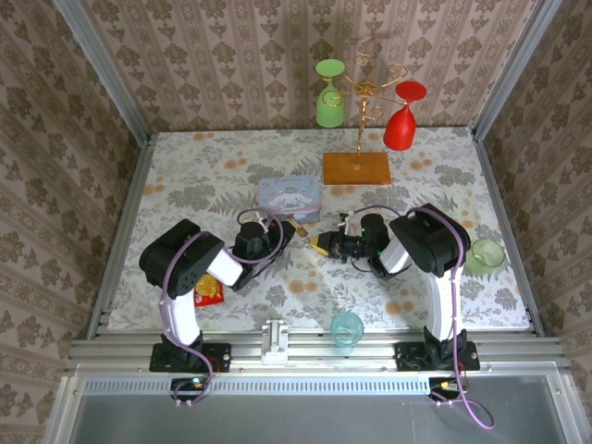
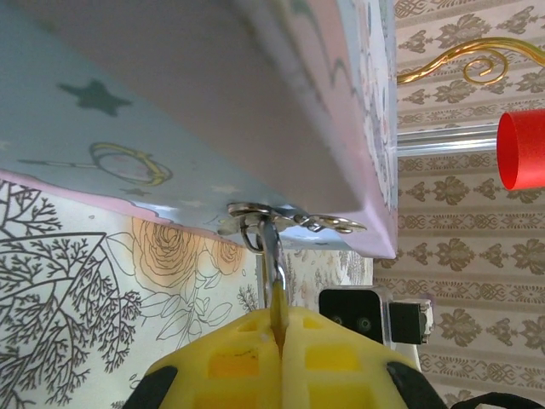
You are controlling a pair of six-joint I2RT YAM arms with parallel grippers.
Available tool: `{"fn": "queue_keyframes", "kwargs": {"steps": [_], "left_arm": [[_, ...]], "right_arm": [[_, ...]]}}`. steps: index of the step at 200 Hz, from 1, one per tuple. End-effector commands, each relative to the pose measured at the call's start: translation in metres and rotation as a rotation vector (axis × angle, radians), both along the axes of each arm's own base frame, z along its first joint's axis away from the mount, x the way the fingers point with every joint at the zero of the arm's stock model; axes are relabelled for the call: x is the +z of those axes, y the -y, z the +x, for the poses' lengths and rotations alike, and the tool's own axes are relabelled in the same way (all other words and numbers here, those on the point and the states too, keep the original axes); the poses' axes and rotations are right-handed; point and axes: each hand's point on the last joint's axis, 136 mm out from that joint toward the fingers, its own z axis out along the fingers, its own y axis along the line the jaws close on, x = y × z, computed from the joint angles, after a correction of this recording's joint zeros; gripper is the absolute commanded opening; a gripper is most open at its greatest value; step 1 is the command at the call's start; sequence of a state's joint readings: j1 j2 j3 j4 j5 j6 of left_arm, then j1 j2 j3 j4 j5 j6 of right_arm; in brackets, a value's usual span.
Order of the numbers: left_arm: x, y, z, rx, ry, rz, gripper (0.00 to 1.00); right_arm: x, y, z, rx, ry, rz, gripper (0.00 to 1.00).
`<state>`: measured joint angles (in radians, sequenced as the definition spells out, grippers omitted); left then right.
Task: Unlock the padlock with the key
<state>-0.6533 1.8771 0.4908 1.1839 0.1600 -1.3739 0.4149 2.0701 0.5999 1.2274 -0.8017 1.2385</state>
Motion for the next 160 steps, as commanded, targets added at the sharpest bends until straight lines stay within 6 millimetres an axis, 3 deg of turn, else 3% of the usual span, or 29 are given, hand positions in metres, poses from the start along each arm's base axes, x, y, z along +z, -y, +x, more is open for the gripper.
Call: {"fn": "queue_keyframes", "kwargs": {"steps": [1,88,160], "left_arm": [[0.007,0.005,-0.001,-0.012,0.02,-0.052,0.0],[-0.009,0.001,-0.014,-0.03,-0.008,-0.014,0.0],[-0.015,0.01,-0.017,-0.062,-0.018,-0.013,0.0]], "right_arm": [[0.002,-0.002,0.005,0.017,0.008,0.014,0.0],[0.004,0.0,0.011,0.017,0.017,0.036,0.0],[0.0,0.002,0.014,0.007,-0.002,0.011,0.0]]}}
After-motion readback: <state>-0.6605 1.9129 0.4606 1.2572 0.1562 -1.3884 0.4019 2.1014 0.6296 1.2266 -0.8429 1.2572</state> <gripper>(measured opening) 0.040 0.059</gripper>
